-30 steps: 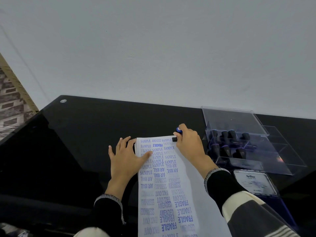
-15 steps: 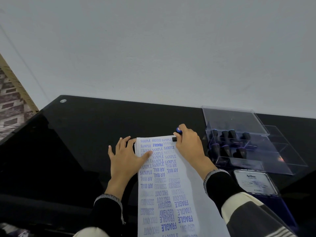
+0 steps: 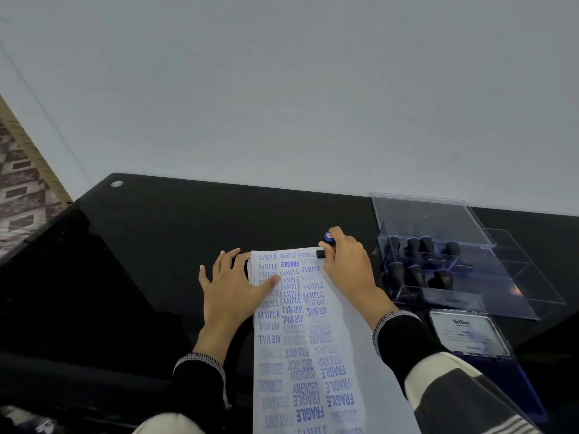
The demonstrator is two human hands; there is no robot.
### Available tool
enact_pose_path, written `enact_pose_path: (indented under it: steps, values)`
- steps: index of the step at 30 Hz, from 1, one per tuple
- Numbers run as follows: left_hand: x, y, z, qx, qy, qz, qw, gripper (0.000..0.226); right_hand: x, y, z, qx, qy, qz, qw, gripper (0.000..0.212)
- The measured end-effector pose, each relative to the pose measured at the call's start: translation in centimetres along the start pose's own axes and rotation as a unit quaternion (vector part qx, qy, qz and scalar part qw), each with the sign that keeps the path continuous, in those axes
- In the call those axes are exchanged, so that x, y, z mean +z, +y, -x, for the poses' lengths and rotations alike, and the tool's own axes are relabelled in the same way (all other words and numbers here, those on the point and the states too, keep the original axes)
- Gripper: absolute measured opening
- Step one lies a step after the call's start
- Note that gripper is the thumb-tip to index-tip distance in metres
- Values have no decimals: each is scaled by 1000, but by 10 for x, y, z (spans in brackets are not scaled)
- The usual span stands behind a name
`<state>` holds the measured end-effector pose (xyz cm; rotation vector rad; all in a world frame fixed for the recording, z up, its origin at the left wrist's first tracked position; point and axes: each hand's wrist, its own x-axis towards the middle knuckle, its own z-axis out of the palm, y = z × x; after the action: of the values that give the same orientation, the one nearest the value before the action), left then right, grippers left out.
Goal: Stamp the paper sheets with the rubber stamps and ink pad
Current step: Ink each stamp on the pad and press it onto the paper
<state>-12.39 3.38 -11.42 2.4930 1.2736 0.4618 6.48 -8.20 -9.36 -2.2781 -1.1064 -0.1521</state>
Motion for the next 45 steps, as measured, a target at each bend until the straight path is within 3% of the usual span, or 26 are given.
enact_pose_path:
  steps: [12, 15, 18, 21, 27, 30, 39, 45]
  values:
    - [0, 1, -1, -2, 6, -2, 1000, 79, -2, 0, 2, 8, -2, -30, 1000, 20]
    - [-1, 1, -1, 3, 10, -7, 1000, 79, -7, 3, -1, 64, -5, -112, 992, 15]
    - [-1, 1, -1, 5, 11, -7, 1000, 81, -14, 2, -1, 143, 63, -216, 964, 11]
    - [-1, 1, -1, 5, 12, -7, 1000, 82, -17, -1, -1, 221, 137, -327, 909, 17]
    - [-1, 2, -1, 4, 11, -18, 1000, 83, -19, 0, 3, 310, 167, -449, 821, 14]
    - [-1, 2, -1, 4, 13, -19, 1000, 83, -24, -1, 5, 318, 177, -476, 801, 10]
    - [0, 2, -1, 3, 10, -12, 1000, 82, -30, -3, 11, 298, 175, -450, 824, 7]
    - [-4, 3, 1, 9, -4, 4, 1000, 82, -42, -5, 35, 143, 97, -299, 939, 8]
